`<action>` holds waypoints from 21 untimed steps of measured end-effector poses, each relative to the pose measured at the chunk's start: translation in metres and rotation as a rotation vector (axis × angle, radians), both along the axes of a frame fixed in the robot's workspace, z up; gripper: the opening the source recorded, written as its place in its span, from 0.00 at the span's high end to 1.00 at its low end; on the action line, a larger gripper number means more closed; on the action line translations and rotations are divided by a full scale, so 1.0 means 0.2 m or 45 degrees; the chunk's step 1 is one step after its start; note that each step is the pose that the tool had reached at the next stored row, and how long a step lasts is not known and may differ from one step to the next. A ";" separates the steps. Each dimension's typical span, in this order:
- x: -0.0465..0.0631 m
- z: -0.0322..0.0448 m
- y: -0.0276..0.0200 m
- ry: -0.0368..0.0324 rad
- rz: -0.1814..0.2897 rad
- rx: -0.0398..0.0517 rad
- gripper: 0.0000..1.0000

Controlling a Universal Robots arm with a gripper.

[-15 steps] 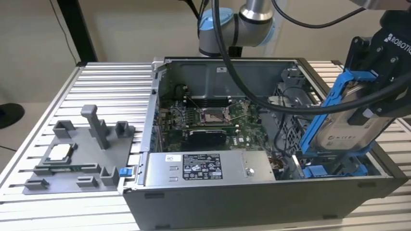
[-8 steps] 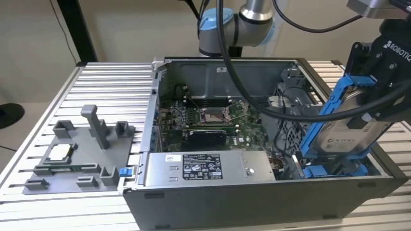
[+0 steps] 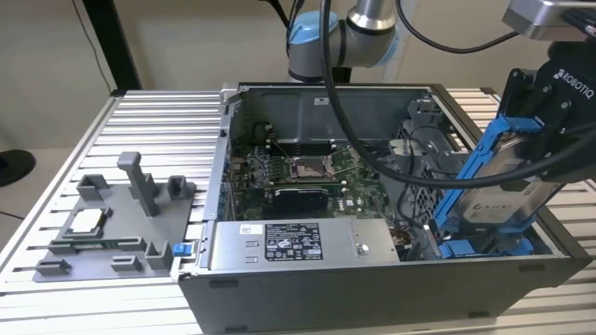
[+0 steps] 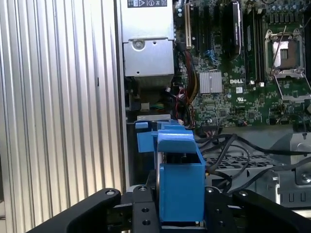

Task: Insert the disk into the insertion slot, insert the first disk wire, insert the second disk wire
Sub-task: 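Insert the disk into the insertion slot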

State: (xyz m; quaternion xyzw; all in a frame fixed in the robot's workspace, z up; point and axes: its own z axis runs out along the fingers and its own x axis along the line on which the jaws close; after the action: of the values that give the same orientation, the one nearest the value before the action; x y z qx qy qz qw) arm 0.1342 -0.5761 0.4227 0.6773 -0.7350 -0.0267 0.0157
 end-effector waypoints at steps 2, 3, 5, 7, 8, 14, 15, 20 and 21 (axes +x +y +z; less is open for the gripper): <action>0.00 -0.015 0.000 0.0000 0.002 0.003 1.00; 0.00 -0.022 0.000 0.0000 0.004 0.004 1.00; 0.00 -0.036 0.000 0.0000 0.007 0.007 1.00; 0.00 -0.050 0.000 0.0000 0.010 0.012 1.00; 0.00 -0.056 0.000 0.0000 0.012 0.014 1.00; 0.01 -0.066 -0.003 0.0012 0.018 0.016 1.00; 0.01 -0.068 -0.003 0.0014 0.019 0.016 1.00; 0.01 -0.079 -0.009 0.0049 0.024 0.016 1.00; 0.01 -0.083 -0.010 0.0059 0.025 0.016 1.00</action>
State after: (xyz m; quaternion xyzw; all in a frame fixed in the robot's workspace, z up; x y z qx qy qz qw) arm 0.1366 -0.5782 0.4062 0.6846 -0.7281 -0.0328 0.0134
